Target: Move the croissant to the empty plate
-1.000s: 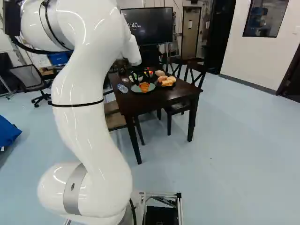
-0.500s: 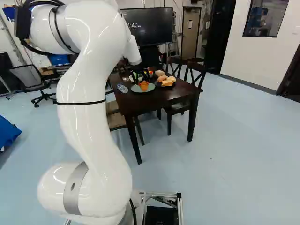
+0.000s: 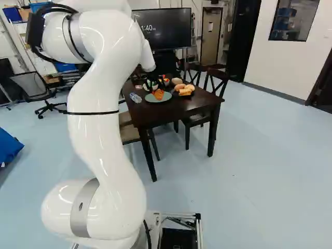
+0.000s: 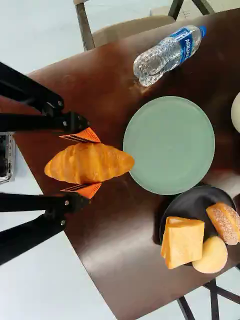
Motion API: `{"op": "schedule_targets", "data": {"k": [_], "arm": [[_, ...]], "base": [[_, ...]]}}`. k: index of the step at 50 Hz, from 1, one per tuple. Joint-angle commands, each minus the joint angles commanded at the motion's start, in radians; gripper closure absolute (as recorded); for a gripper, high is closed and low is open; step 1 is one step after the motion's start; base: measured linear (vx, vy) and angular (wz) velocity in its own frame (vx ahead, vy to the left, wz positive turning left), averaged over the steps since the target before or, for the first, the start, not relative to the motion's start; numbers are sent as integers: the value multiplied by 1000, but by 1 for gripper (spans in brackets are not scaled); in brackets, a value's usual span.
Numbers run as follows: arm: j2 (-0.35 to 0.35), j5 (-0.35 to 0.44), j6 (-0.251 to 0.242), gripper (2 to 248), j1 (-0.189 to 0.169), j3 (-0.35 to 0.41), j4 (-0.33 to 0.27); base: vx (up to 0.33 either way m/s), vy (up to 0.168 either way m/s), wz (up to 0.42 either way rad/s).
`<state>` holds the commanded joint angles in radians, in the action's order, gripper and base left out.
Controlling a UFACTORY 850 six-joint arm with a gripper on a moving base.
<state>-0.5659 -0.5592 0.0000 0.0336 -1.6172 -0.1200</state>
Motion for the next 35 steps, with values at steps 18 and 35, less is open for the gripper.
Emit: {"op": "schedule_targets", "data": {"k": [18, 35], "arm": [[-29, -39, 0, 124, 8, -39, 0], [-34, -56, 0, 124, 9, -47, 0]], "base": [[0, 0, 0], [0, 0, 0]]}}
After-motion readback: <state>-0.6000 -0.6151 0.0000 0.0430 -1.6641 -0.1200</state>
